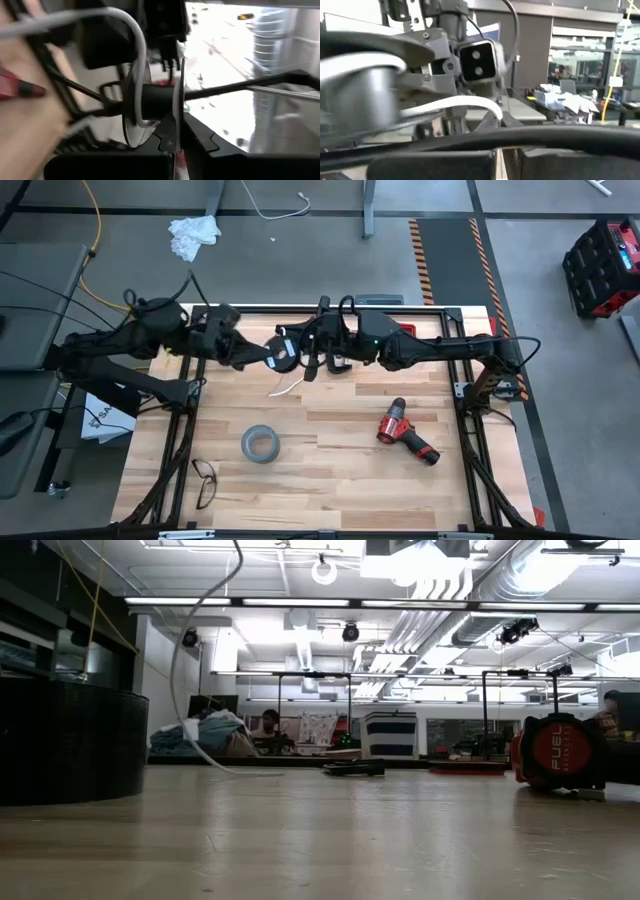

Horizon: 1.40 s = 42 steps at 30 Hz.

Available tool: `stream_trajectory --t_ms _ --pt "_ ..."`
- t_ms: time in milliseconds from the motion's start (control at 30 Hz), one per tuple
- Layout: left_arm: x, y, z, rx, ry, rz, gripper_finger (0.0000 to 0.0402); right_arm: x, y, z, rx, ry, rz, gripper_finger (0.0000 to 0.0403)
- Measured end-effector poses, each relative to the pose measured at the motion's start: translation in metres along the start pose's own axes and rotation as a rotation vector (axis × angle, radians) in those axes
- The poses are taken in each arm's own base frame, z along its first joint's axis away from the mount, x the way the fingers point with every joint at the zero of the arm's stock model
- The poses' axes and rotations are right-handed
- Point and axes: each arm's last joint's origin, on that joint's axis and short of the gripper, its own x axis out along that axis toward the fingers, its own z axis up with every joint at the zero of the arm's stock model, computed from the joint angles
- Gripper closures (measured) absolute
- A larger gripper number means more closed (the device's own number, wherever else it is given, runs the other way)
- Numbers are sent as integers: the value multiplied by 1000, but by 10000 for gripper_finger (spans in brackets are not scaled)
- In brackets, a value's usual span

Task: Coil cords
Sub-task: Coil the white wire onto the black spool

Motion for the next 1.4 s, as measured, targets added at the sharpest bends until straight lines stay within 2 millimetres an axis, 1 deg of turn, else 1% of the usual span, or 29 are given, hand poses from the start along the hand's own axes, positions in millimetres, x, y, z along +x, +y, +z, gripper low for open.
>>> stream_trajectory --t_ms 133,300,500,767,933,1033,1133,1233,1400 --pt "-22 6 4 73 -75 120 395 0 -10 -1 6 23 -4 403" --pt "-38 13 8 189 -153 242 395 0 -20 -4 44 48 12 403" --pt "-42 9 15 311 -231 252 395 0 -21 -9 41 107 13 403" --pt "-48 3 24 519 -329 321 395 -1 -21 -10 84 119 16 403" --pt "-45 3 28 612 -385 355 395 -1 -21 -11 99 129 12 402" --pt "-37 -3 30 640 -403 287 395 -1 -20 -12 120 136 11 402" --pt "-27 -6 32 646 -400 223 395 -1 -21 -12 125 137 2 402" --pt "-20 -4 33 645 -386 221 395 -1 -20 -12 125 138 2 402" --pt "-15 -3 34 643 -383 220 395 -1 -19 -12 129 137 5 398"
